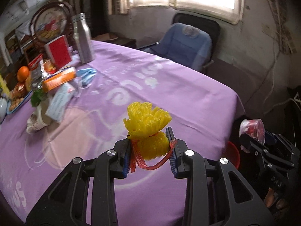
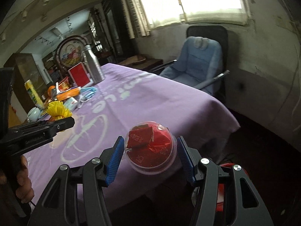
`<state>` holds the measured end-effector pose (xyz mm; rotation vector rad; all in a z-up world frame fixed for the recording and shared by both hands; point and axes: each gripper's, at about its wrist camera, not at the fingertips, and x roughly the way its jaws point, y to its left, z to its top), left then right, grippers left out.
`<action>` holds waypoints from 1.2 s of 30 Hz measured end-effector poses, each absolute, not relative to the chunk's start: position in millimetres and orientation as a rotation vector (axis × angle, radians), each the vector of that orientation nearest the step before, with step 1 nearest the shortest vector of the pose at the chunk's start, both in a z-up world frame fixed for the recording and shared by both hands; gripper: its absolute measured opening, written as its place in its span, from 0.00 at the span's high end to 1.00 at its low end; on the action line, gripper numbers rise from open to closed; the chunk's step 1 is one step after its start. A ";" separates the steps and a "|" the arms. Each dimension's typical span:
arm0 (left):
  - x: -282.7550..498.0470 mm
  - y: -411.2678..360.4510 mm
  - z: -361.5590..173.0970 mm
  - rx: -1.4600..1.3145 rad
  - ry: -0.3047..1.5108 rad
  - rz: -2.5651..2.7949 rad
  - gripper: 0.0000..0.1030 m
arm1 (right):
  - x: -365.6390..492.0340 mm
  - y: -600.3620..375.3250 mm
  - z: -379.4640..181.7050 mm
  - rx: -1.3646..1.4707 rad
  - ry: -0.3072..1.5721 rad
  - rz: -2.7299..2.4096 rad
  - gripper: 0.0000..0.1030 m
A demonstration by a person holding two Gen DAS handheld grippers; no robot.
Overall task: Collect trash
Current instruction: 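Carry the cup and yellow net over to the red wastebasket, then open both tools to drop the cup and yellow net into the wastebasket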
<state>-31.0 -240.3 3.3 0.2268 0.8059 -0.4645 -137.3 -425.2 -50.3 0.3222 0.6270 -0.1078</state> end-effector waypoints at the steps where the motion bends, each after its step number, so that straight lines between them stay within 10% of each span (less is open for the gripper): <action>1: -34.1 -248.0 2.2 0.238 0.805 -0.476 0.67 | -141.7 -432.6 -53.2 0.329 0.627 -0.122 0.45; 17: -93.0 -398.8 -51.5 0.469 0.869 -0.781 0.67 | -197.0 -562.0 -148.0 0.530 0.739 -0.368 0.45; 36: -104.1 -521.7 -240.9 0.697 1.237 -0.913 0.67 | -208.1 -645.9 -324.1 0.904 0.986 -0.474 0.45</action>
